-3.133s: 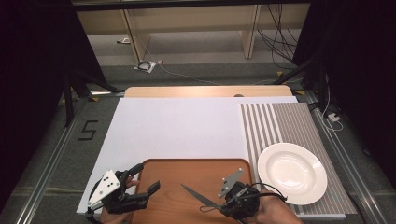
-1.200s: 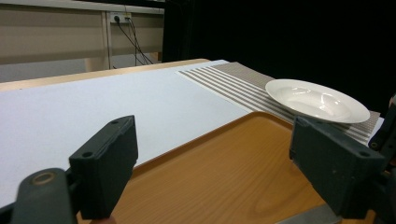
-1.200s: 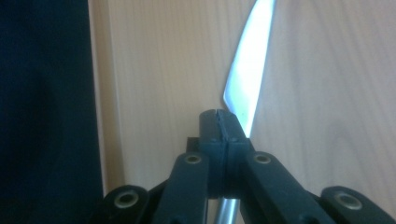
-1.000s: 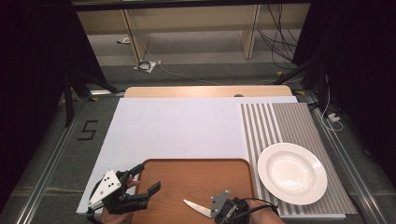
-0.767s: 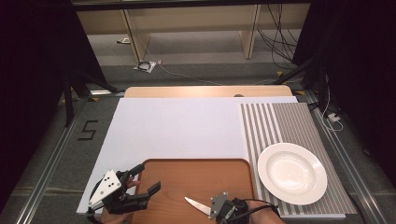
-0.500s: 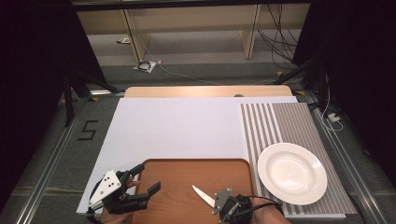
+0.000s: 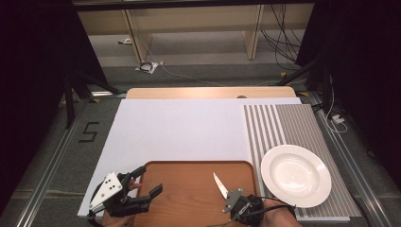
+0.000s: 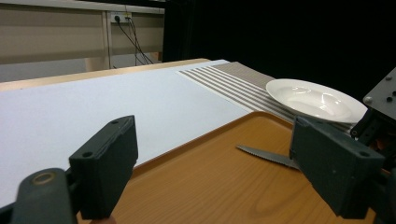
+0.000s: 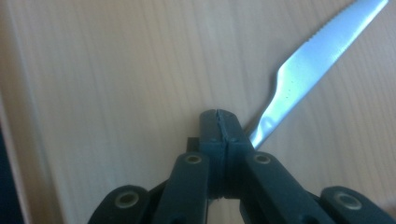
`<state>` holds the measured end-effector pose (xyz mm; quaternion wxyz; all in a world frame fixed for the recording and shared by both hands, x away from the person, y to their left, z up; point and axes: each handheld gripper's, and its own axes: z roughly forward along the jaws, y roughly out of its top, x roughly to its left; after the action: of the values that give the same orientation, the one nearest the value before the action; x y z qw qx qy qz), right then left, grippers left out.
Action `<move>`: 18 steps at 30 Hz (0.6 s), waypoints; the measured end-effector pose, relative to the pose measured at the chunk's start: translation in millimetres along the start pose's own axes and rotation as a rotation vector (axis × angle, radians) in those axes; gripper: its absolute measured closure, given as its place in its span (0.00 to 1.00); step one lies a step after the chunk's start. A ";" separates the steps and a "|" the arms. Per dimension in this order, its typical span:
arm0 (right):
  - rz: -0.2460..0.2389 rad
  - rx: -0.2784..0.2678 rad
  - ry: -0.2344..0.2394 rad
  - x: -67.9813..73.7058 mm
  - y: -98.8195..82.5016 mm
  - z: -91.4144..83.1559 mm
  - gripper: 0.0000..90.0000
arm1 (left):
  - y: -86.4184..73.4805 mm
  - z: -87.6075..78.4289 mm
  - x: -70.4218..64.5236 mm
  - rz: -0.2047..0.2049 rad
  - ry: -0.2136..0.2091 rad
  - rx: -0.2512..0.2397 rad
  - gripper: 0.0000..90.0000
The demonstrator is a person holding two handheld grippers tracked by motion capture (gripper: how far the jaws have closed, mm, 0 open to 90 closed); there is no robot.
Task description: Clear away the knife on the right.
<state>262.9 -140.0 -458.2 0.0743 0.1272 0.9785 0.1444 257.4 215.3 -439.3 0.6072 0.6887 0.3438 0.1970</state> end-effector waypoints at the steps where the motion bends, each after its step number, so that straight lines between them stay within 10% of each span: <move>1: 0.002 0.001 -0.006 -0.9 -1.4 -0.3 1.00 | 0.0 0.1 0.0 0.000 0.000 -0.001 0.17; 18: 0.056 0.029 -0.037 -7.6 -20.5 -6.6 1.00 | -0.1 0.1 -0.2 0.000 0.000 -0.001 0.17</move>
<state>264.3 -162.8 -457.3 0.0865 0.1580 0.9750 0.1301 257.4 215.1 -439.4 0.6077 0.6882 0.3437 0.1973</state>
